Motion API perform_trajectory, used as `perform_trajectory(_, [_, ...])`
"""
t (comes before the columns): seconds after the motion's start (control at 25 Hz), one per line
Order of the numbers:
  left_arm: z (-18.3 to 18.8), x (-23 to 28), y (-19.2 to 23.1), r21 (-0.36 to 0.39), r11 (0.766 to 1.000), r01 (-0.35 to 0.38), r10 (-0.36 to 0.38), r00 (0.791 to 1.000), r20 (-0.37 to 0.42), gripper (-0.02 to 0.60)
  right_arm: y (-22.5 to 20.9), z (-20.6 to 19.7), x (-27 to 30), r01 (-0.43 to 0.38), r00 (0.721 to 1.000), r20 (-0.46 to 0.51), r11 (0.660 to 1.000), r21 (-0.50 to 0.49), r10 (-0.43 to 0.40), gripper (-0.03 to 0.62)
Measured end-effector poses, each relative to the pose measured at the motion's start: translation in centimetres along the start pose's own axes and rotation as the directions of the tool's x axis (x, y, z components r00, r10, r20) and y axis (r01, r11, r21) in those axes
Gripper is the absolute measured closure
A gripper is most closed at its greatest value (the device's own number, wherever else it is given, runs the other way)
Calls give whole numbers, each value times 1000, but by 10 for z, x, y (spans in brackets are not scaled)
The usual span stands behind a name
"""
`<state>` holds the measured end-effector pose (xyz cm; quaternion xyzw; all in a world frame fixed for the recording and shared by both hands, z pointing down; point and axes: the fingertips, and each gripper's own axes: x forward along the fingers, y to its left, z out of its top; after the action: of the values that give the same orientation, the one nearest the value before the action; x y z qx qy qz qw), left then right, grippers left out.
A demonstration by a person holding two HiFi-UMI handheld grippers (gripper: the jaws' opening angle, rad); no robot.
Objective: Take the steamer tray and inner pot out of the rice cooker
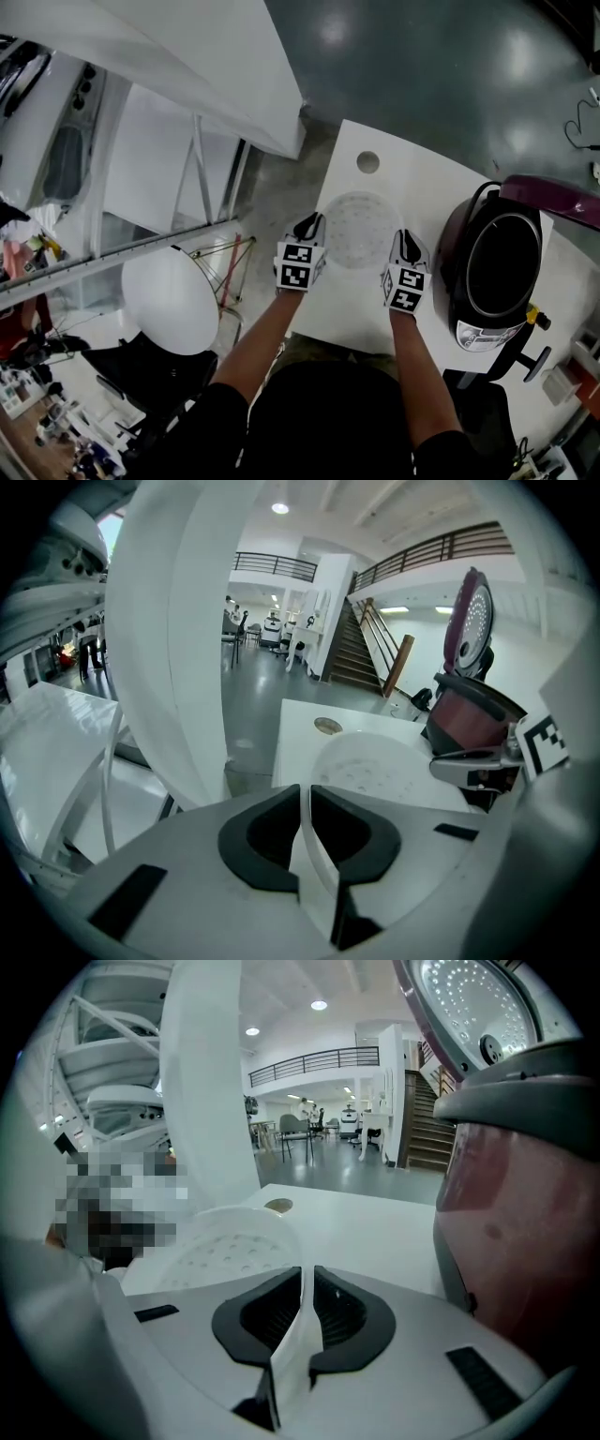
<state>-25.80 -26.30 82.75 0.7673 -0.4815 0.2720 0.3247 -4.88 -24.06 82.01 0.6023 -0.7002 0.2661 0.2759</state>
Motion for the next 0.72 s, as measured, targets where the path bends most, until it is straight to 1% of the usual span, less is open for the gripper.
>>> perform_trajectory(0.08, [2,-3,-1,-12,1000,7,-7,1000,-7,552,2,0,-4,-20,1000,-10,999,44,20,563])
perform_trajectory(0.16, [10,-8,-3,-33,999,30,-30,999,12,541,2,8,-10,-32,1000,2,997,66,31,557])
perform_trajectory(0.28, [22,-23,-5,-42,998,42,-41,998,43,513,6,25,-27,-43,998,43,998,46,41,557])
perform_trajectory(0.44, [37,-56,-21,-34,997,66,-63,993,97,511,22,50,-58,-92,990,110,996,17,90,557])
perform_trajectory(0.52, [44,-76,-33,-37,995,92,-86,988,129,512,34,62,-77,-130,980,151,991,2,129,559])
perform_trajectory(0.6, [49,-96,-46,-40,992,117,-109,981,159,535,44,71,-97,-157,971,179,988,-14,157,572])
perform_trajectory(0.72, [55,-123,-68,-29,987,155,-147,970,196,564,52,77,-129,-175,965,197,984,-18,175,588])
